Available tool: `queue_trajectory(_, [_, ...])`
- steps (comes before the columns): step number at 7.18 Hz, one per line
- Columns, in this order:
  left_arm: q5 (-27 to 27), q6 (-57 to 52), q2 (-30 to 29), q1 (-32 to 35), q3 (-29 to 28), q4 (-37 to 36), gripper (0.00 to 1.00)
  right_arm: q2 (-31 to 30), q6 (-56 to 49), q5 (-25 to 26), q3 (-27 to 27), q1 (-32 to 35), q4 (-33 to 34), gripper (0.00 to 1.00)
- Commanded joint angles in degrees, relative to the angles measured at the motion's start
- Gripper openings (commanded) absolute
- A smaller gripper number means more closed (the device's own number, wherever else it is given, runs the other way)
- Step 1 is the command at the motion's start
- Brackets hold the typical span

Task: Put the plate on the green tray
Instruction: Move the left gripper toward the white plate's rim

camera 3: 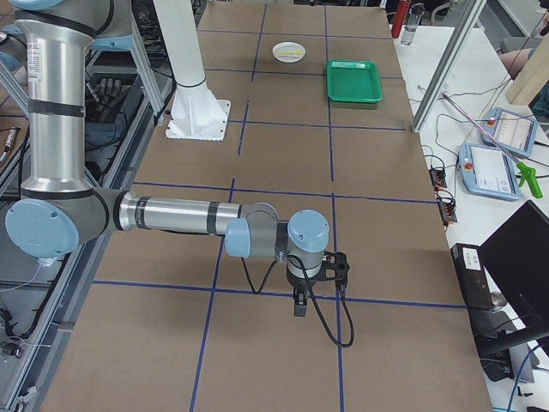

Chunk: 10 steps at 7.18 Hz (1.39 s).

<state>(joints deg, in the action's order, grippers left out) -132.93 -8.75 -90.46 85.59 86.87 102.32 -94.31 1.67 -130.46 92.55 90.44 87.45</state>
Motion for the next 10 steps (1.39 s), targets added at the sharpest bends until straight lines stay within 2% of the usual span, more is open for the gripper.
queue_trajectory(1, [-0.1,0.0,3.9,0.1,1.7,1.5,1.00,0.0,0.0,0.0,0.0,0.0,0.0,1.00])
queue_trajectory(3, [-0.2,1.0,4.0,-0.1,1.9,2.2,1.00,0.0,0.0,-0.1,0.0,0.0,0.0,1.00])
queue_trajectory(4, [-0.6,9.5,3.9,-1.6,2.1,3.6,1.00,0.0,0.0,0.0,0.0,0.0,0.0,1.00])
queue_trajectory(7, [-0.5,28.9,5.3,-14.8,1.9,15.8,1.00,0.0,0.0,0.0,0.0,0.0,0.0,1.00])
queue_trajectory(8, [0.0,35.7,7.5,-19.0,1.8,22.4,1.00,0.0,0.0,0.0,0.0,0.0,0.0,1.00])
queue_trajectory(9, [0.2,42.6,10.8,-21.9,1.5,30.7,1.00,0.0,0.0,-0.1,0.0,0.0,0.0,1.00])
queue_trajectory(10, [0.8,45.9,11.6,-23.4,0.2,34.1,0.97,0.0,0.0,0.0,0.0,0.0,0.0,1.00])
